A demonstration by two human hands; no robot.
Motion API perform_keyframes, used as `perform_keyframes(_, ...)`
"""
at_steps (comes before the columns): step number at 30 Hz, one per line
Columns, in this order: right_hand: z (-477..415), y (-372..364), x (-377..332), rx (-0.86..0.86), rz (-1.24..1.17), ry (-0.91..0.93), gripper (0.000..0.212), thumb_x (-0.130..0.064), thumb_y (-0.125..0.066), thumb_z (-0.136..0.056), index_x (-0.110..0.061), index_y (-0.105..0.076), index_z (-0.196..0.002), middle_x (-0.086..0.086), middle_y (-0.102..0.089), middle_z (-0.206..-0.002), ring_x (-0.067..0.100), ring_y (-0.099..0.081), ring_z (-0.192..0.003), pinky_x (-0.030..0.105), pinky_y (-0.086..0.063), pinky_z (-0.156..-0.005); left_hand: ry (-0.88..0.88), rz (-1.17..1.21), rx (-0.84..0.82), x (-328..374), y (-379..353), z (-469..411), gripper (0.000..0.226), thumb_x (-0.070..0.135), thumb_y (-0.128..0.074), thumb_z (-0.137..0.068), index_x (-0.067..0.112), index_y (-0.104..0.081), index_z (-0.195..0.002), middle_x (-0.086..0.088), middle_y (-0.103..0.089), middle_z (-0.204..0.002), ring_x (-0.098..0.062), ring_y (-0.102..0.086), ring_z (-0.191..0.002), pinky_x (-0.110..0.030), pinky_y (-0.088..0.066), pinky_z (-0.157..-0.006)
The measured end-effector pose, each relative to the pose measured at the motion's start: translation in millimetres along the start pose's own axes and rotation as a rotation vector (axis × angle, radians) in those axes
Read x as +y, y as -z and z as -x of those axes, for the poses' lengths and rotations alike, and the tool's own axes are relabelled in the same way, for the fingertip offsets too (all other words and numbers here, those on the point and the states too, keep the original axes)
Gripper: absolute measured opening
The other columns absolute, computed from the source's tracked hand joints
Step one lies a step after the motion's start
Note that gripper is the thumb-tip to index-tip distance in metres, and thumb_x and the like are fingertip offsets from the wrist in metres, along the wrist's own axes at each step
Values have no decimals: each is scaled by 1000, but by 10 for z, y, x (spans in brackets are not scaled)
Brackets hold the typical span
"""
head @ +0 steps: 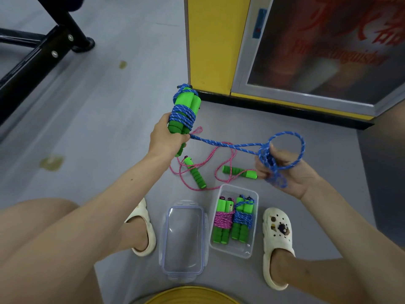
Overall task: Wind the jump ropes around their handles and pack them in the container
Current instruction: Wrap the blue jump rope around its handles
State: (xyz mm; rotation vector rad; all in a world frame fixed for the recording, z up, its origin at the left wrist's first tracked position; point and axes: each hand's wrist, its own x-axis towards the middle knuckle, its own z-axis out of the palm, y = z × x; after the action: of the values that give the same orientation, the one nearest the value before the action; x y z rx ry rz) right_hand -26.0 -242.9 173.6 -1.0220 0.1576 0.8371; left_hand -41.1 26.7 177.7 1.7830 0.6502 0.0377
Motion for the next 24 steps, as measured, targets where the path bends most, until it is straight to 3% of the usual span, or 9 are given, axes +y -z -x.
perform_keyframes(1, 10, -33, -6, 36, 81, -39, 23, -34, -80, -62, -16, -65, -58, 0, -51, -53, 8, -40, -42, 18, -38, -39, -24, -30, 19, -12, 4, -1, 51, 2, -70, -77, 28, -51, -116, -4, -65, -87, -29, -65, -71, -42, -58, -66)
perform_keyframes(3, 29, -50, -14, 122, 300, -116, 17, -28, -75, -62, -19, -65, -51, -3, -43, -46, 4, -26, -36, 15, -18, -36, -49, -80, 46, -10, 29, -3, 49, 6, -70, -74, 34, -50, -109, -6, -66, -90, -36, -67, -79, -50, -58, -70)
perform_keyframes(6, 33, -13, -12, 161, 424, -164, 7, -16, -68, -74, -17, -71, -67, -6, -41, -43, 4, -22, -36, 17, -13, -38, -14, -57, 69, -1, 70, -32, 50, 2, -71, -75, 31, -49, -109, -9, -66, -95, -37, -67, -84, -50, -58, -72)
perform_keyframes(9, 3, 25, -15, 310, 525, -180, 9, -10, -69, -76, -9, -68, -85, -5, -51, -44, 4, -33, -42, 12, -26, -36, 8, -49, 82, -14, 93, -60, 48, 1, -70, -77, 29, -48, -109, -10, -66, -97, -35, -67, -86, -49, -58, -74)
perform_keyframes(12, -37, 84, -2, 384, 555, -161, 14, -12, -72, -68, -12, -71, -82, 1, -67, -61, 9, -50, -54, 12, -39, -45, 28, -43, 87, -30, 103, -74, 48, 0, -69, -77, 28, -48, -111, -12, -66, -100, -35, -67, -87, -47, -58, -73)
perform_keyframes(13, -25, 78, -1, 380, 578, -164, 6, -11, -71, -74, -14, -72, -79, 1, -67, -60, 9, -51, -52, 13, -38, -45, 32, -41, 89, -35, 104, -83, 48, 0, -70, -77, 27, -48, -110, -13, -65, -101, -35, -67, -87, -47, -58, -73)
perform_keyframes(16, -6, 145, 11, 341, 639, -134, 28, -14, -61, -89, -13, -70, -63, 3, -56, -50, 13, -39, -45, 19, -32, -42, 35, -55, 108, -41, 114, -109, 48, 2, -70, -76, 29, -48, -109, -11, -66, -100, -35, -67, -87, -51, -57, -77)
perform_keyframes(19, 12, 139, -8, 455, 752, -119, 17, -17, -61, -90, -7, -71, -80, 2, -58, -48, 8, -47, -37, 20, -37, -42, 56, -36, 112, -51, 118, -122, 47, 2, -70, -76, 28, -48, -109, -12, -66, -101, -35, -68, -88, -51, -56, -79)
perform_keyframes(24, 4, 193, -3, 719, 495, 101, 13, -9, -57, -93, 1, -66, -94, 9, -64, -67, 12, -62, -43, 21, -53, -42, 66, -51, 134, -78, 133, -142, 48, 3, -72, -76, 28, -48, -109, -11, -66, -102, -35, -67, -89, -53, -56, -80)
